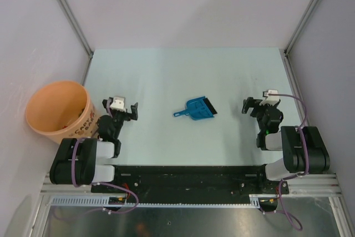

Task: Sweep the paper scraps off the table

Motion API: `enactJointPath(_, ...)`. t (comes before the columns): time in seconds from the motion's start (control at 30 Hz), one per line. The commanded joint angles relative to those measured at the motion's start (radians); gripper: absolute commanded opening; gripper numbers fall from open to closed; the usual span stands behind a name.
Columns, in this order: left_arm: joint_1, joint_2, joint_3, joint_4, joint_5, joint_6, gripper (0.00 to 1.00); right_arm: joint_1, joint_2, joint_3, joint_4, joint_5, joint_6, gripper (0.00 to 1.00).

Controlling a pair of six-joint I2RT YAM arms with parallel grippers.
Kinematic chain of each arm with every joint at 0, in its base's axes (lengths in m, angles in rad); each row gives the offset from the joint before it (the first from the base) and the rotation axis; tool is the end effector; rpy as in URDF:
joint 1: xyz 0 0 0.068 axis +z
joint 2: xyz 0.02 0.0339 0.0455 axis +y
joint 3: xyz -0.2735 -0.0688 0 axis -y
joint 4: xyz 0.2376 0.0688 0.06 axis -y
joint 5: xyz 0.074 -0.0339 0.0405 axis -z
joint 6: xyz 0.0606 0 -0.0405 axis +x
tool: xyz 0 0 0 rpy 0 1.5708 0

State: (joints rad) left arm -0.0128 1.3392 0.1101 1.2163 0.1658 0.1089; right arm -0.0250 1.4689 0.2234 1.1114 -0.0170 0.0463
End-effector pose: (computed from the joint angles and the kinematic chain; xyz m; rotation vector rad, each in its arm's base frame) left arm 0.2270 -0.0129 0.1742 0.2252 1.5676 -0.0561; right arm 0.2583 -0.0054 0.1616 0.0481 1.7043 0.0304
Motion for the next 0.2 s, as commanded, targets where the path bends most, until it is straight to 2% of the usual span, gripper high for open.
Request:
enactJointPath(0.0,0.002,-0.005,0.003,0.072,0.015,-0.031,1.00,-0.006,0.002,0.022,0.005,-0.024,-0.025,1.00)
enactJointPath(0.17,0.002,-0.003,0.008,0.069,0.015,-0.032,1.00,-0.006,0.004,0.022,0.005,-0.023,-0.025,1.00)
